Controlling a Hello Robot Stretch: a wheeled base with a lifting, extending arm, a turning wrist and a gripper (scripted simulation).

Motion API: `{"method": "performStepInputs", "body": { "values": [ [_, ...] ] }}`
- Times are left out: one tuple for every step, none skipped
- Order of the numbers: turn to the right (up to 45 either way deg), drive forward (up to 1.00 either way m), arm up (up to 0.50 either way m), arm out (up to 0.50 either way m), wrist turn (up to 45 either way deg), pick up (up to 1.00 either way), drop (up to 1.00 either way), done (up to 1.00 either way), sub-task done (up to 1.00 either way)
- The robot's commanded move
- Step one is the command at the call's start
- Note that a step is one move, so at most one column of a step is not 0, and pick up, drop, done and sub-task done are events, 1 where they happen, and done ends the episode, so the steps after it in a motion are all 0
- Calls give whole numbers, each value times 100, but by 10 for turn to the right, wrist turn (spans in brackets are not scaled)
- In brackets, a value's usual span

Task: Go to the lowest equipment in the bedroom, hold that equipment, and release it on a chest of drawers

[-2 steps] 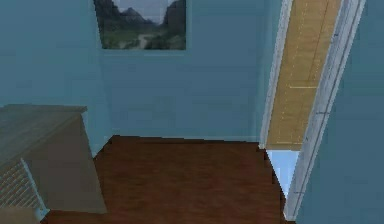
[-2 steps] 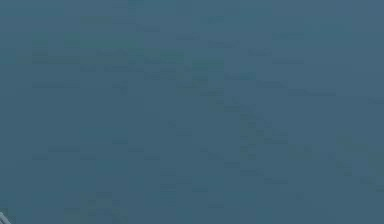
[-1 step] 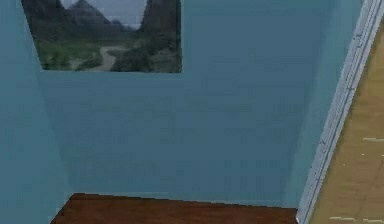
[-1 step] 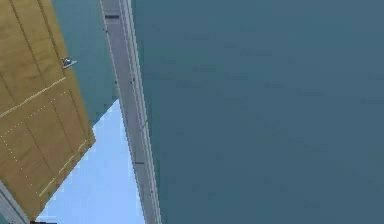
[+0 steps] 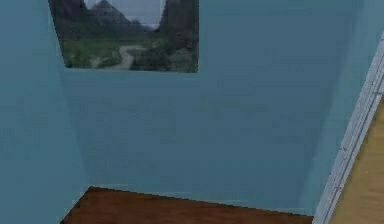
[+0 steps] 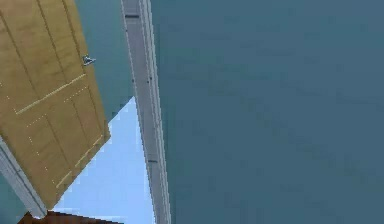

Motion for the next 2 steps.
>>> {"method": "performStepInputs", "body": {
  "values": [
    [0, 35, 0, 0, 0, 0, 0, 0, 0],
    [450, 0, 0, 0, 0, 0, 0, 0, 0]
  ]
}}
